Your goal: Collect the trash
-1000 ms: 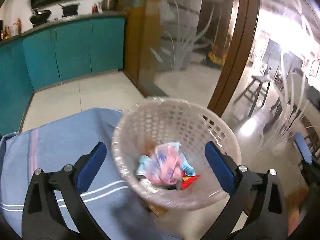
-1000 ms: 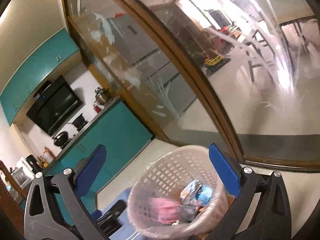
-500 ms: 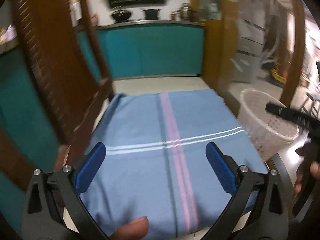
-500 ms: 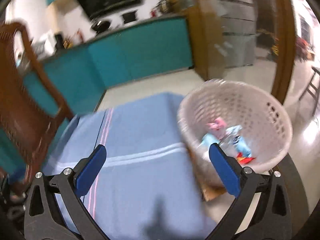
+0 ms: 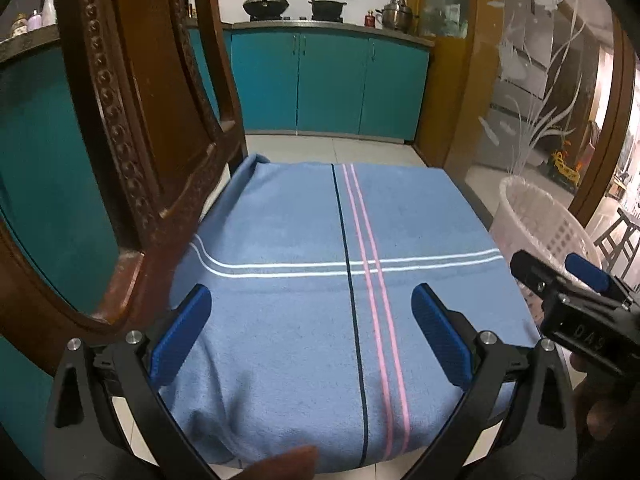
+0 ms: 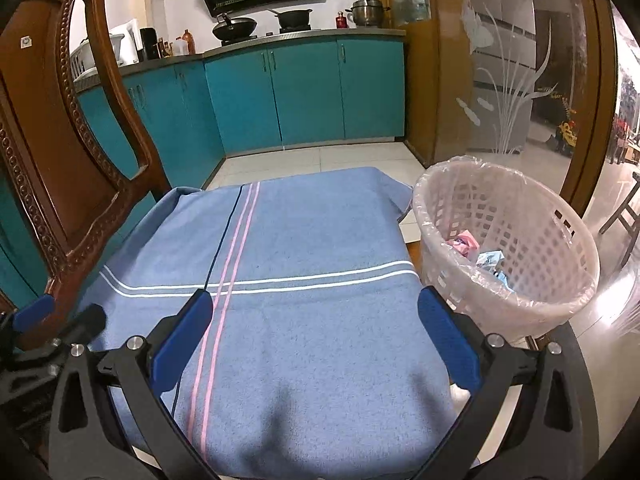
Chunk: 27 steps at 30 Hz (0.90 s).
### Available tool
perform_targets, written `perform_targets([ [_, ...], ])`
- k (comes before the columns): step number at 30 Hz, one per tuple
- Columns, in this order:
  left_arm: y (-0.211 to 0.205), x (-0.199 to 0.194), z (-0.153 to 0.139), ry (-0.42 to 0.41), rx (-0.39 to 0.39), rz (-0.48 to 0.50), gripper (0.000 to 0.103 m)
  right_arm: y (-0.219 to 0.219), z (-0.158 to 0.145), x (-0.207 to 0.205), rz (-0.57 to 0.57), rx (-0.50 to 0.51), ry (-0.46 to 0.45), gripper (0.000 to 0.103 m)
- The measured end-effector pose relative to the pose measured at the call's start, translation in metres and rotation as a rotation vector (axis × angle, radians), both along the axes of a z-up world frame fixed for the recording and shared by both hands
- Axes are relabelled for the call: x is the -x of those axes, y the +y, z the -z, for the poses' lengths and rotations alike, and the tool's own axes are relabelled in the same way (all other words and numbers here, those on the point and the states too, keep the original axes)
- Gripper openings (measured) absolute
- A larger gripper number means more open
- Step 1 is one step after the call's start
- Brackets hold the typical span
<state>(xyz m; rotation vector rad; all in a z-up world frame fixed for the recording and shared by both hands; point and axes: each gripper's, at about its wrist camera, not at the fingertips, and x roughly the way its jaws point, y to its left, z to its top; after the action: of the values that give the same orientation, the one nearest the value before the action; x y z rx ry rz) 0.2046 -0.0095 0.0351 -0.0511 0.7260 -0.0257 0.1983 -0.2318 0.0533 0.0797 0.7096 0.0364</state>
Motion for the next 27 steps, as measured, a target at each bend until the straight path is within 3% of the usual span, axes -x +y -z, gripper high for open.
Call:
perform_targets([
  [27, 0.0023, 0.0097, -0.0045, -0.01, 0.006, 0.016, 0.1, 0.0044, 0.01, -0.0011, -0.018, 0.032, 0.016, 0.1],
])
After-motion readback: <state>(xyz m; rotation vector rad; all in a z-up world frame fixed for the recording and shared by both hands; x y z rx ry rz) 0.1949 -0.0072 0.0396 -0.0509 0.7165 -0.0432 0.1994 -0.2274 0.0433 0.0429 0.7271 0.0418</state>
